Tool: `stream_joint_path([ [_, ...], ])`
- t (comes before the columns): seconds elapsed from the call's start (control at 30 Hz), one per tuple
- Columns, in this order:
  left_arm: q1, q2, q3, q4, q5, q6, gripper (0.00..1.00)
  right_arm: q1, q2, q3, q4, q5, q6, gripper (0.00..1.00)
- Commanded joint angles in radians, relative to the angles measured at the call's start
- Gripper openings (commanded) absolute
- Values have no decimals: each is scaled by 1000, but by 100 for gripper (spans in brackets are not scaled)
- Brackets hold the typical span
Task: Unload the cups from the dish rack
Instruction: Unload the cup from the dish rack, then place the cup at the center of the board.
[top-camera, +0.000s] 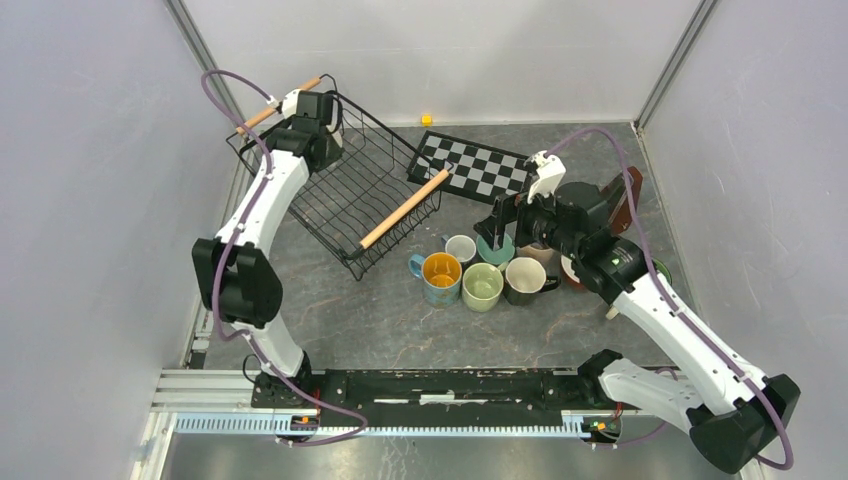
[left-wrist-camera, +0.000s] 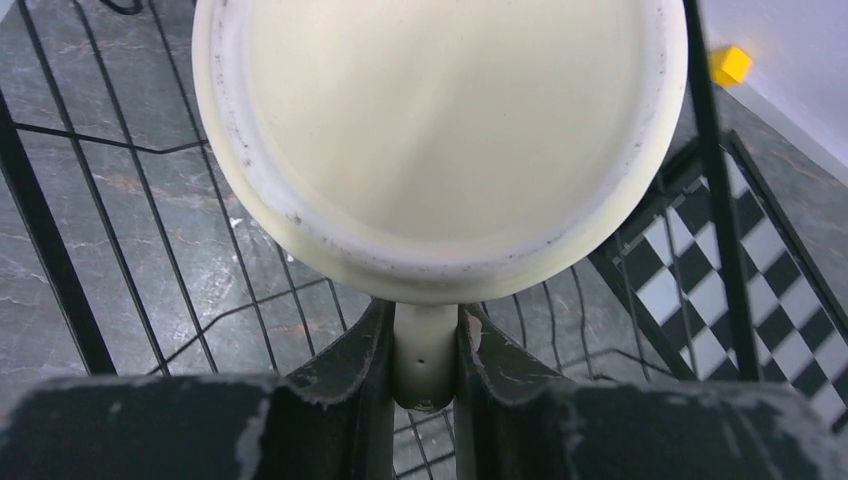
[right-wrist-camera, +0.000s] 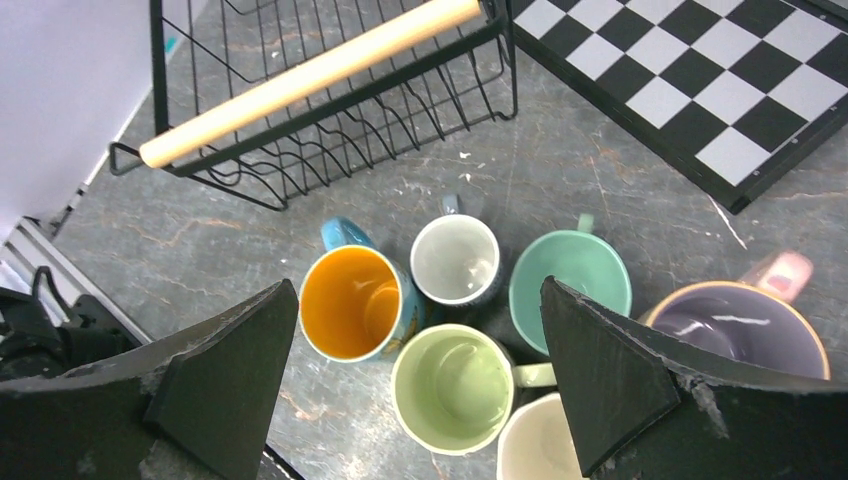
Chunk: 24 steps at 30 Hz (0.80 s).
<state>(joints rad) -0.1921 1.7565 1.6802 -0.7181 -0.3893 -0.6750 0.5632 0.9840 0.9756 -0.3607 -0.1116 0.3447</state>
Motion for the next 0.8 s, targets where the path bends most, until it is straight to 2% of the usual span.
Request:
stream_joint_path([
  [0.0, -51, -147, 76, 70, 33, 63, 2, -1, 17, 61, 104, -42, 55, 98],
  [0.27, -177, -268, 46, 68, 153, 28, 2, -66, 52, 56, 324, -243, 194, 98],
  [0.47, -298, -378, -44, 138, 219, -20, 2, -122, 82, 15, 517, -370, 329, 98],
  [0.77, -395, -490, -130, 230, 374, -111, 2, -151, 118, -82, 874, -466, 559, 98],
])
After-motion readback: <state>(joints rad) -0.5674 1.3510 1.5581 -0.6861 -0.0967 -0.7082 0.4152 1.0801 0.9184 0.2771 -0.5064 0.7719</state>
